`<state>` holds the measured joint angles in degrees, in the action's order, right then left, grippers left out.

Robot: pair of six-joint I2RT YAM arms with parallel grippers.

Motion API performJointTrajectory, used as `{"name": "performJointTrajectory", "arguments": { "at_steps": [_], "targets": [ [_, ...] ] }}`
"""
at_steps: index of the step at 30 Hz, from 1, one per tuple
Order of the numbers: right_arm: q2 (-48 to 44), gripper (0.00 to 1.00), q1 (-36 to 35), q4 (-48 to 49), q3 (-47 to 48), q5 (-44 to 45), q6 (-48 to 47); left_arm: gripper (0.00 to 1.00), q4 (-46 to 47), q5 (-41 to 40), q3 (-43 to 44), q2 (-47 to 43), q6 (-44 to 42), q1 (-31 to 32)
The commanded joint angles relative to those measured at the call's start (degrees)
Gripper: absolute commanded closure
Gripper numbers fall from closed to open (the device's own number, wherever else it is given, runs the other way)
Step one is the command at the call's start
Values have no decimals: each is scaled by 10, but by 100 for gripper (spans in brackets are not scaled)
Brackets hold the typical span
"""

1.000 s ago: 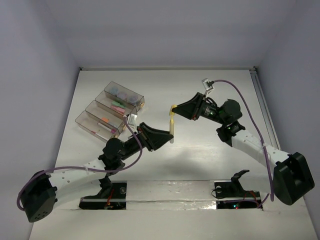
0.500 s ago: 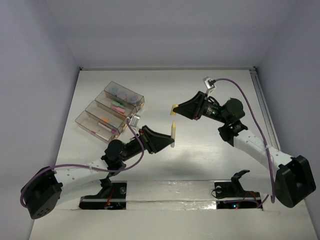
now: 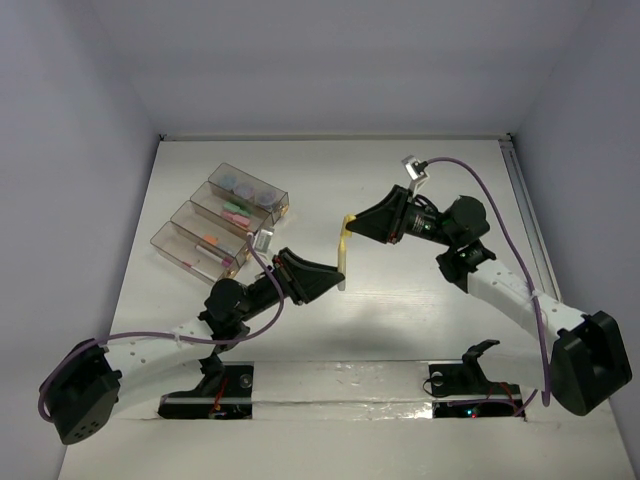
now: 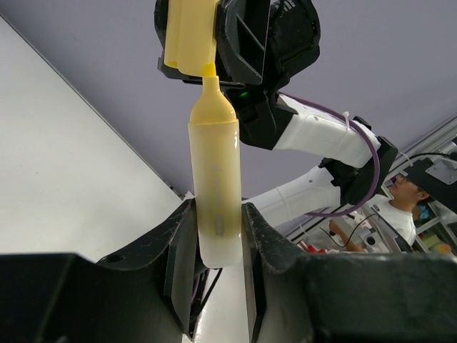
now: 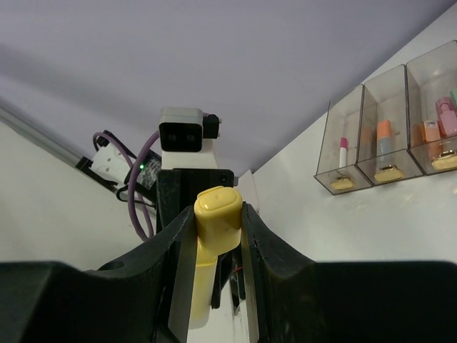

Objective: Sort the stationery into containers
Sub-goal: Close the pen cap on the pen.

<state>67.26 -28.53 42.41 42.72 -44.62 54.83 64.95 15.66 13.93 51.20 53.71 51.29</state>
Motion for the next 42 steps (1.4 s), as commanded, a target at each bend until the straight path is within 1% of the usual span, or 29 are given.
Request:
{"name": "performJointTrajectory", "arguments": {
  "at_steps": [1, 12, 24, 30, 42],
  "targets": [
    [2, 100, 2, 17, 25, -20, -7, 100, 35, 11, 7, -7, -1, -2],
    [2, 100, 2, 33, 20, 0, 5, 100, 74, 24, 0, 25, 16, -2],
    [1, 100, 2, 32, 21, -17, 4, 100, 58, 21, 7, 14, 9, -8],
    [-4, 100, 2, 33, 20, -27, 5, 100, 72, 30, 5, 25, 21, -13],
    [-7, 100, 2, 30, 20, 0, 11, 100, 82, 42, 7, 42, 22, -13]
  ]
}}
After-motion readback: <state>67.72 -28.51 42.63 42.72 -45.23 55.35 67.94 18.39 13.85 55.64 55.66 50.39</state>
